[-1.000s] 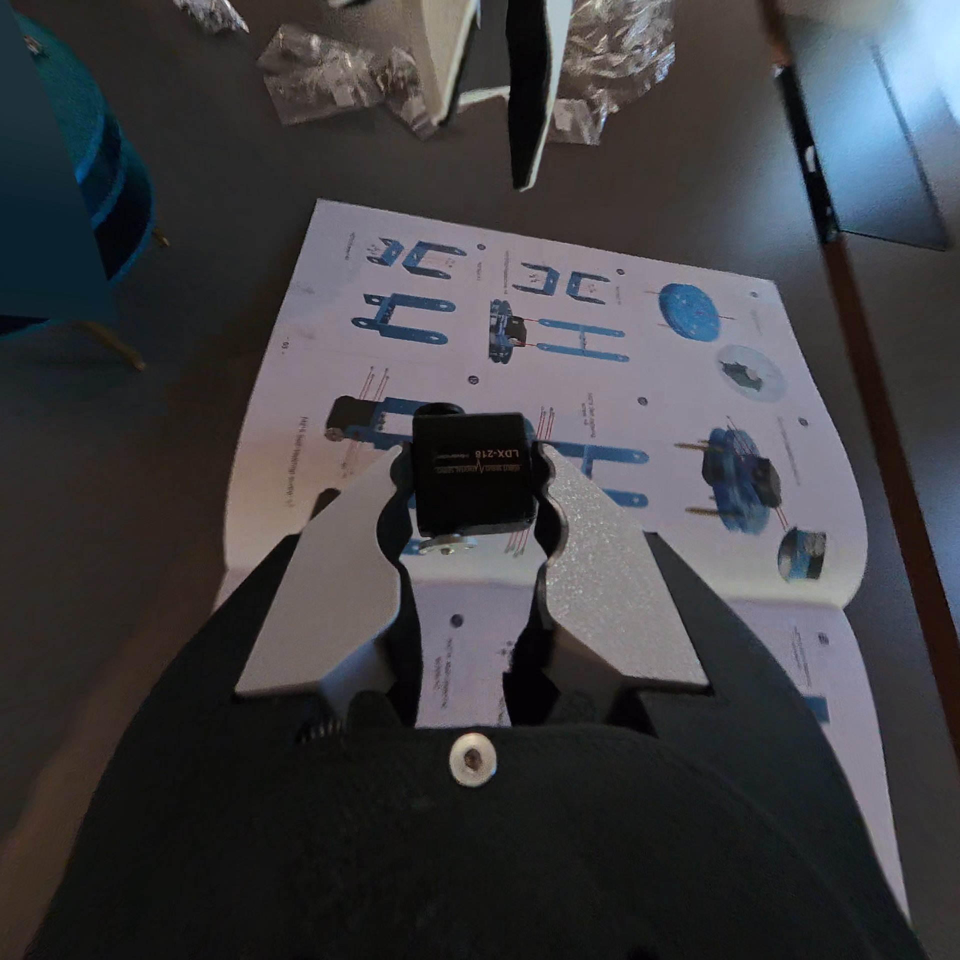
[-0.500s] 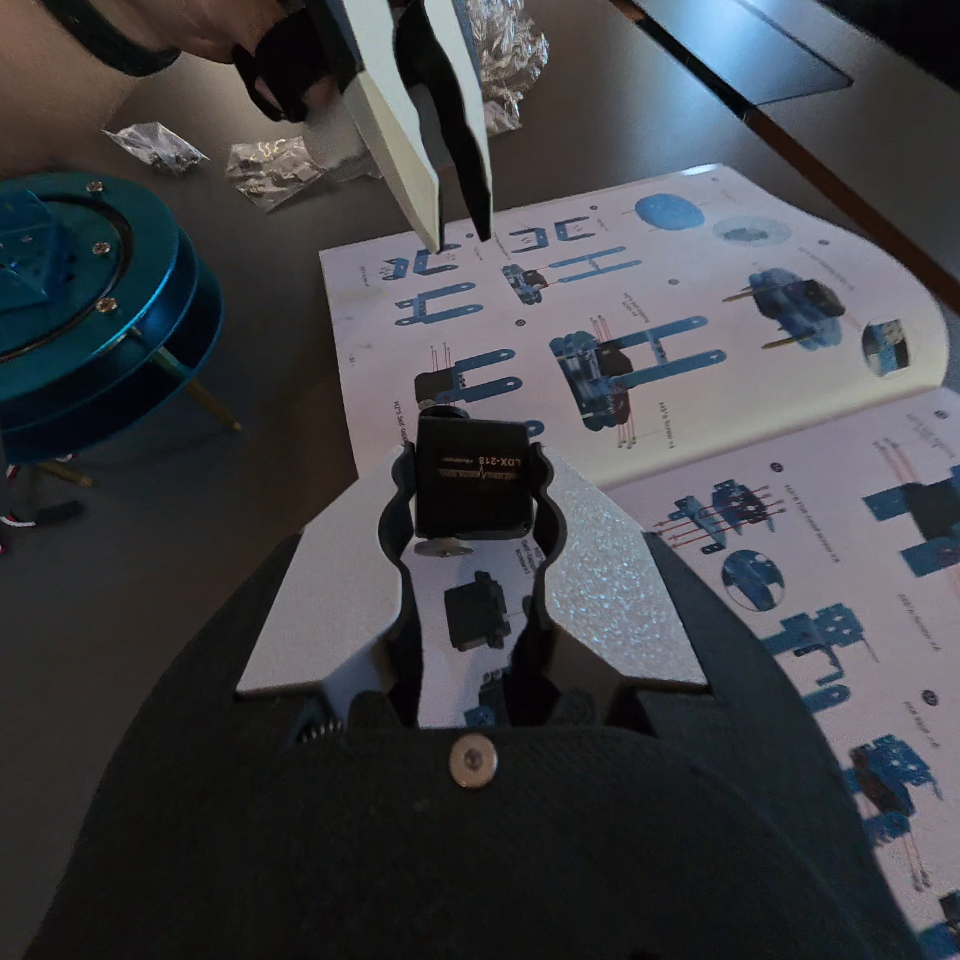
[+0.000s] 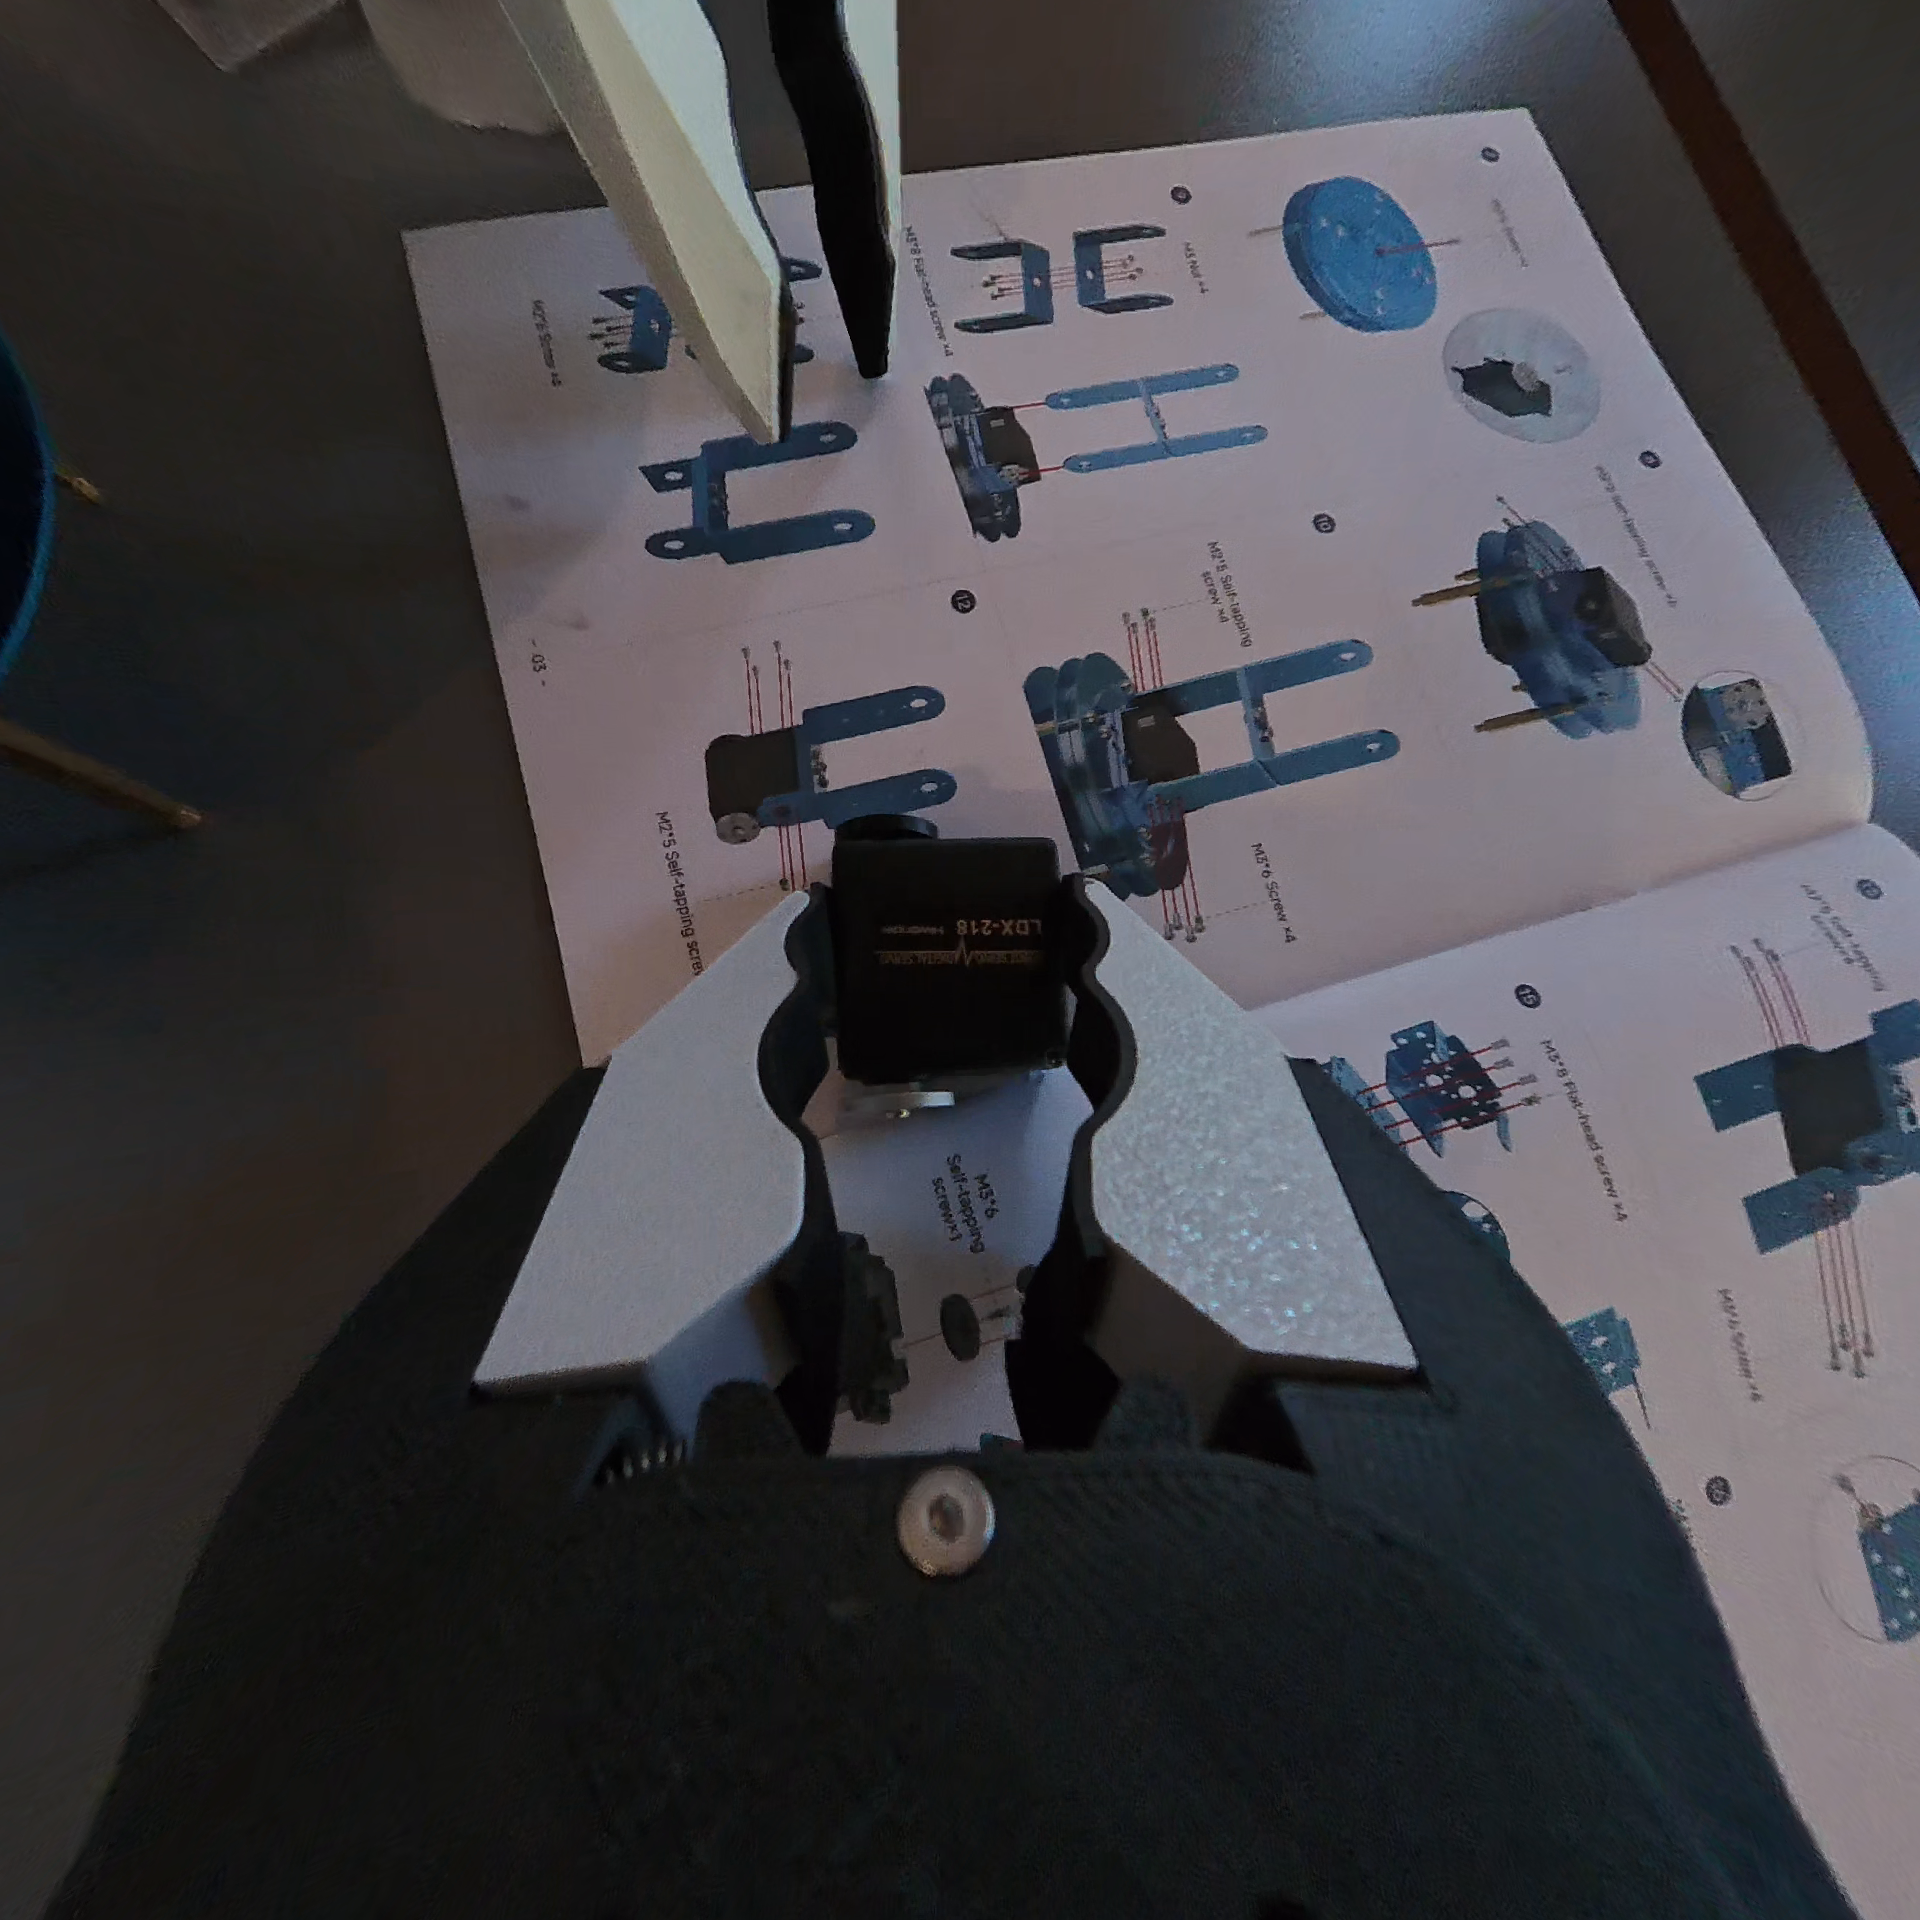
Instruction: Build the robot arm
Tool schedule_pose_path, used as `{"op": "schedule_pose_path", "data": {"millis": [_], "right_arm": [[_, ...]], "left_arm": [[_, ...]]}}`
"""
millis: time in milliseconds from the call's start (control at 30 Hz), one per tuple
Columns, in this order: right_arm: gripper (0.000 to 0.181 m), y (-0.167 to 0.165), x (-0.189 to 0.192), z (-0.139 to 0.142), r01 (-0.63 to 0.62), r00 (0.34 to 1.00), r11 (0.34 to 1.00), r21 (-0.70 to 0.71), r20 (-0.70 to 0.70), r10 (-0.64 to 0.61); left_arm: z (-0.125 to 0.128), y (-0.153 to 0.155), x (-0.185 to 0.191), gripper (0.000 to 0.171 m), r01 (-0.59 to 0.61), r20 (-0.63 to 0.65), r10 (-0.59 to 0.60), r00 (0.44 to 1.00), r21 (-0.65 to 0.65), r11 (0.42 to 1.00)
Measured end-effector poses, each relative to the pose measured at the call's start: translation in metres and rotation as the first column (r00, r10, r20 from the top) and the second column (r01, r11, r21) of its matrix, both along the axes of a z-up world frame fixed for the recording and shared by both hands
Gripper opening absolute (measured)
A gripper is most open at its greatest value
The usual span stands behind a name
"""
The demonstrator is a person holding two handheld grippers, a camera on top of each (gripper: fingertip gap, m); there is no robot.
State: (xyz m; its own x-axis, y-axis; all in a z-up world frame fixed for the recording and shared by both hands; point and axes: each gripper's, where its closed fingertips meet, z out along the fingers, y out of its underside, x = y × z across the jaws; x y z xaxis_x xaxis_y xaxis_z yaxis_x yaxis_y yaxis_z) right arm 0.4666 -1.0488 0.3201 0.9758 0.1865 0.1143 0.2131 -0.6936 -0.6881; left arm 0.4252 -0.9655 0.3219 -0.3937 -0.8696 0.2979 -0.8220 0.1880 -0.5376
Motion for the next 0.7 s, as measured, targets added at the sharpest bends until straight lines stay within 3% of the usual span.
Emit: {"op": "schedule_pose_path", "data": {"millis": [300, 700], "right_arm": [[0.044, 0.0006, -0.0002, 0.0003, -0.002, 0.999, 0.999, 0.046, -0.043, 0.004], [0.044, 0.0010, 0.0002, 0.0005, 0.008, 0.999, 0.997, 0.071, -0.042, -0.005]], "left_arm": [[-0.0040, 0.0003, -0.0004, 0.031, 0.036, 0.049, -0.045, 0.998, 0.164, 0.986], [-0.0053, -0.0004, -0.0009, 0.033, 0.037, 0.070, -0.054, 0.996, 0.218, 0.975]]}}
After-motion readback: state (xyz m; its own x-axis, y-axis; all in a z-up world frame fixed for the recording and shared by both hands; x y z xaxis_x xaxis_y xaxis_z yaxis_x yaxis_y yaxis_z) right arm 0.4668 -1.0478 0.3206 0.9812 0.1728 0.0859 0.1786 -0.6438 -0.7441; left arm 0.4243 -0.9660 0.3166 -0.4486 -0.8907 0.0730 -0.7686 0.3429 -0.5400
